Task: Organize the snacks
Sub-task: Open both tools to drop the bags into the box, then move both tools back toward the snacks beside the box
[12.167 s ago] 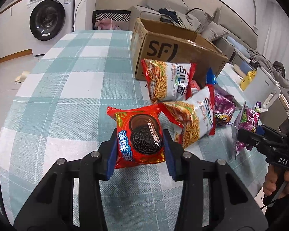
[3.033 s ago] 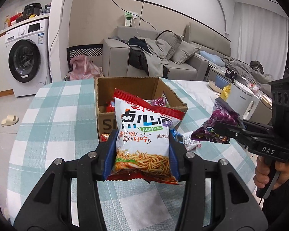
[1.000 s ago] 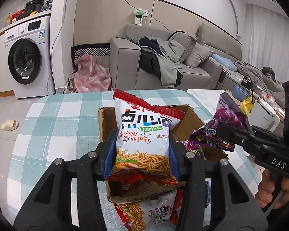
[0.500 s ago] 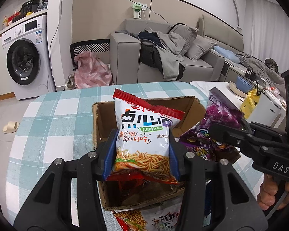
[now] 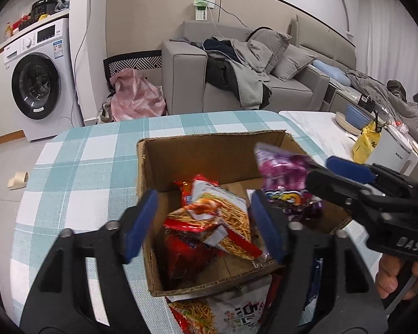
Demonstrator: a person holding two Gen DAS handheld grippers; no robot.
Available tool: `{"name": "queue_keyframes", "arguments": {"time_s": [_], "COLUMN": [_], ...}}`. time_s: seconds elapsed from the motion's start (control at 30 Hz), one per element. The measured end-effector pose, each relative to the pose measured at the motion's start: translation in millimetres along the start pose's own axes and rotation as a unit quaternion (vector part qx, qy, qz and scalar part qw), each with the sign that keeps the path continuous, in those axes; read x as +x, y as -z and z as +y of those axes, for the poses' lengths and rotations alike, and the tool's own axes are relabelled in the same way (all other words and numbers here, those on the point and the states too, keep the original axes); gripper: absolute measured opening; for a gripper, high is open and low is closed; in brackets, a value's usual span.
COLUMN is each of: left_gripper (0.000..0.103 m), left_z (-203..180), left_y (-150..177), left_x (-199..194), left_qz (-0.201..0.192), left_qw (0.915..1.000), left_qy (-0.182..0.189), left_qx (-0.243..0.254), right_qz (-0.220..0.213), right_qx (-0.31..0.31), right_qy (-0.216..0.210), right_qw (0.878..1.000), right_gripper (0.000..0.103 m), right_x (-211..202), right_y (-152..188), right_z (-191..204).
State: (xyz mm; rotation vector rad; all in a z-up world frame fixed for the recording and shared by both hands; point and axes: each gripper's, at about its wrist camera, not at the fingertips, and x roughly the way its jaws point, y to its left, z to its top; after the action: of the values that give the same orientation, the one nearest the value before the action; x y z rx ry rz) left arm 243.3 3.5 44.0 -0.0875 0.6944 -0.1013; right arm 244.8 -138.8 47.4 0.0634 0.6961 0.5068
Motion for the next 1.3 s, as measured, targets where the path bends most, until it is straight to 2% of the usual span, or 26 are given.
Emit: {"name": "queue_keyframes", "arguments": {"time_s": [0.03, 0.07, 0.13, 0.17, 0.2, 0.23, 0.53, 0.77, 1.17, 1.3], "left_gripper": [0.076, 0.082, 0.086, 0.091, 0.100, 0.102, 0.102, 0.102, 0.102, 0.102], "left_z": [0.9, 1.7, 1.5, 1.3, 0.0, -0.4, 1.4, 5.1, -6.4, -11.6], "left_y": [0.0, 0.0, 0.3, 1.1, 1.8, 3.1, 31.9, 62.8, 92.2, 92.2], "left_x": [-3.4, -6.9, -16.6, -21.8, -28.9, -33.8, -87.7, -122.3, -131.4, -129.4], "left_qz": [-0.002, -0.003, -0.007, -0.010, -0.013, -0.018, -0.042, -0.050, -0.042, -0.045], "left_qw": [1.0000, 1.0000, 0.9999, 0.9999, 0.9999, 0.9998, 0.9989, 0.9982, 0.9988, 0.9987], "left_qy": [0.001, 0.001, -0.001, 0.000, -0.001, -0.005, -0.017, -0.023, -0.008, -0.018], "left_qx": [-0.002, -0.004, -0.007, -0.006, -0.003, -0.003, -0.016, -0.025, -0.026, -0.017], "right_qz": [-0.005, -0.016, -0.032, -0.038, -0.041, -0.043, -0.047, -0.037, -0.027, -0.025], "right_qx": [0.001, 0.002, 0.003, 0.003, 0.004, 0.005, -0.018, -0.037, -0.044, -0.041], "right_qy": [0.004, 0.009, 0.016, 0.020, 0.022, 0.024, 0.014, 0.004, 0.000, -0.005], "right_qw": [1.000, 1.000, 0.999, 0.999, 0.999, 0.999, 0.999, 0.999, 0.999, 0.999], "right_gripper": [0.085, 0.089, 0.092, 0.099, 0.103, 0.103, 0.103, 0.103, 0.103, 0.103], "right_x": [-4.9, -12.2, -25.1, -31.4, -36.4, -41.5, -82.8, -97.6, -99.6, -98.4], "right_y": [-0.6, -1.1, -1.5, -1.2, -1.3, -1.2, 21.8, 47.6, 79.9, 87.2], "right_z": [-0.7, -2.2, -4.6, -5.8, -6.6, -7.7, -2.5, 6.2, 12.6, 10.2]}}
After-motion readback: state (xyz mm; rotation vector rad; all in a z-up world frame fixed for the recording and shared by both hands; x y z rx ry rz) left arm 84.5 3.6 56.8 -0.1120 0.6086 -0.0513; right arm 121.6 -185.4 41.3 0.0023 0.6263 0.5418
